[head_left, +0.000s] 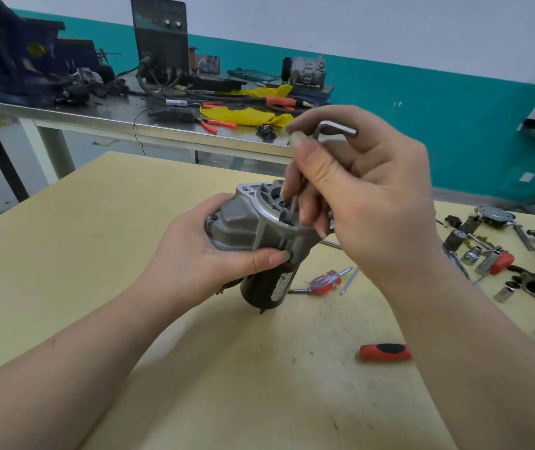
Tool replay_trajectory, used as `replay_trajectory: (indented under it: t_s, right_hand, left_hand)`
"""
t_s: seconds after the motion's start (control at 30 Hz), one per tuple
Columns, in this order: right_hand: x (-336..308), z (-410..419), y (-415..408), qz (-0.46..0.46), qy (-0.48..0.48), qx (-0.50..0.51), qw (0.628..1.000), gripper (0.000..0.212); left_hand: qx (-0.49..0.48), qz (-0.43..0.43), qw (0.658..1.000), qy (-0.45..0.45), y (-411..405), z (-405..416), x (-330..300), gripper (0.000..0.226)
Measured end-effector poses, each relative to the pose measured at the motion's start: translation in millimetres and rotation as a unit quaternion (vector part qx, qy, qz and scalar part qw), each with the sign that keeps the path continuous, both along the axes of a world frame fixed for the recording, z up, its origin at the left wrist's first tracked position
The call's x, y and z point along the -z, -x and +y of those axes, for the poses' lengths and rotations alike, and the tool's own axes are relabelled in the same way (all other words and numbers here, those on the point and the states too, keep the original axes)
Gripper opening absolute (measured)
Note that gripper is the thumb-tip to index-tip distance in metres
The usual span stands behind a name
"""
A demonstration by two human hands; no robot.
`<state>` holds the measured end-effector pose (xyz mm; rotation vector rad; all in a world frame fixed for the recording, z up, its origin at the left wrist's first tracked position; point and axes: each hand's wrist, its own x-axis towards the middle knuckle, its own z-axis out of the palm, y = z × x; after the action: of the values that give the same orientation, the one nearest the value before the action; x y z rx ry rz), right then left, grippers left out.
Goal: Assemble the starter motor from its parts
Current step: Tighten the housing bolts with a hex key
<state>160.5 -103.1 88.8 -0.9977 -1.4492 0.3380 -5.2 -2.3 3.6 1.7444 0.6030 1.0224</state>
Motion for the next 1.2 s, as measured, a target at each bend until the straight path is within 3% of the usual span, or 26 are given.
replay_trajectory:
  t_s: [0.23,0.43,0.53,0.67,0.8,0.97,1.2]
  right_hand:
    - [17.8,3.6,11.4,-0.046,-0.088,0.099,0.99,0.008]
    - [25.7,8.1,19.7,-0.109,-0.129,0.256,0.952,0.025]
    - [19.4,4.7,14.5,-0.059,-0.089,0.189,0.976,0.024]
    - [-1.7,1.7,-5.8,0.006,0.041,0.005,0.999,0.018]
    - [-14.6,1.4,-17.4,0.064,0.129,-0.133,0.981,0.043]
    - [-6.8,5.9,-7.2,0.031,0.099,-0.105,0.989,0.036]
    - [-1.4,4.7,3.2,0.017,0.036,0.055,0.998,0.042]
  left_hand:
    - [0.0,-0.004,1.0,-0.003,0.9,-1.8,-1.6,0.063]
    - [-0.021,0.018,1.0,-0.014,-2.9,-1.2,0.4,0.078]
    - [-0.009,0.007,1.0,-0.004,-0.6,-1.4,-0.4,0.07]
    - [-0.008,0.003,1.0,0.01,-0.5,-2.8,-2.1,0.065]
    - [-0.008,0.001,1.0,0.01,-2.3,-3.8,-2.3,0.065]
    - [-0.005,0.002,1.0,0.016,-1.2,-2.4,-1.0,0.066]
    - [-0.012,-0.001,1.0,0.007,-2.0,-3.7,-1.1,0.065]
